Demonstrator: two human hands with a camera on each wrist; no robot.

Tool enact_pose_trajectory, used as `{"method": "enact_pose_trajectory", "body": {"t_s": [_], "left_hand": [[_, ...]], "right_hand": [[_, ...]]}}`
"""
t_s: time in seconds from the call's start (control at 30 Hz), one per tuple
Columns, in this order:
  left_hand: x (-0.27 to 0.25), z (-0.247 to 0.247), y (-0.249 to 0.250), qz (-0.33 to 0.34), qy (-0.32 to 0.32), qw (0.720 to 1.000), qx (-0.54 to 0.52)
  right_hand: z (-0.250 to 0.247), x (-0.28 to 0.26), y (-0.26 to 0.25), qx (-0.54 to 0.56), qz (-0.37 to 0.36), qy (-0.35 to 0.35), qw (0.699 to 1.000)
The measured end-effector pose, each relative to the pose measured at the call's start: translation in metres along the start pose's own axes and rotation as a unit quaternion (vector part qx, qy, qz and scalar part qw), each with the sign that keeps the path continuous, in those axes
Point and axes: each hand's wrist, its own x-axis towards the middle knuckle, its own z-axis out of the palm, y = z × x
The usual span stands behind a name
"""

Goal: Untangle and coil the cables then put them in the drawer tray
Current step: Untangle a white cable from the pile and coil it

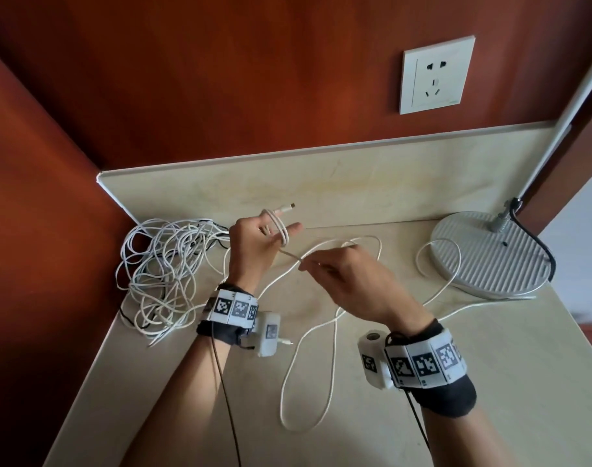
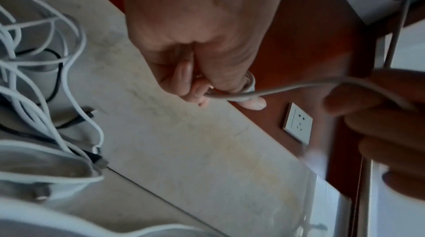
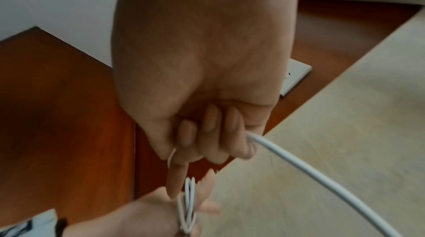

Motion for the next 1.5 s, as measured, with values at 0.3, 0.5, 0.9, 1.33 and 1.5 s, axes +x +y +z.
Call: {"method": "enact_pose_trajectory", "body": {"t_s": [0.3,0.5,0.9,1.33,1.5], "left_hand": [[-0.033,-0.008,0.009,0.054,-0.314,0.948,0.019],[-0.055,-0.021,0.037,0.072,-0.427,0.901,-0.026],[-0.042,-0.029,0.069,0.116,-0.236,0.929,-0.26],[-0.006,-0.016,0.027,0.029,-0.021,0.993,0.113],[-0.011,0.001,0.003,0.011,0.007,0.994,0.112]], "right_hand": [[-0.025,-0.005,0.007,0.011,0.007,0.13,0.991],[-0.017,-0.005,0.008,0.192,0.019,0.089,0.977],[0.019,0.001,0.029,0.136,0.04,0.049,0.989],[0.026,0.003,0.002,0.051,-0.004,-0.02,0.999],[0.031,0.001,0.014,-0.001,0.001,-0.04,0.999]]}}
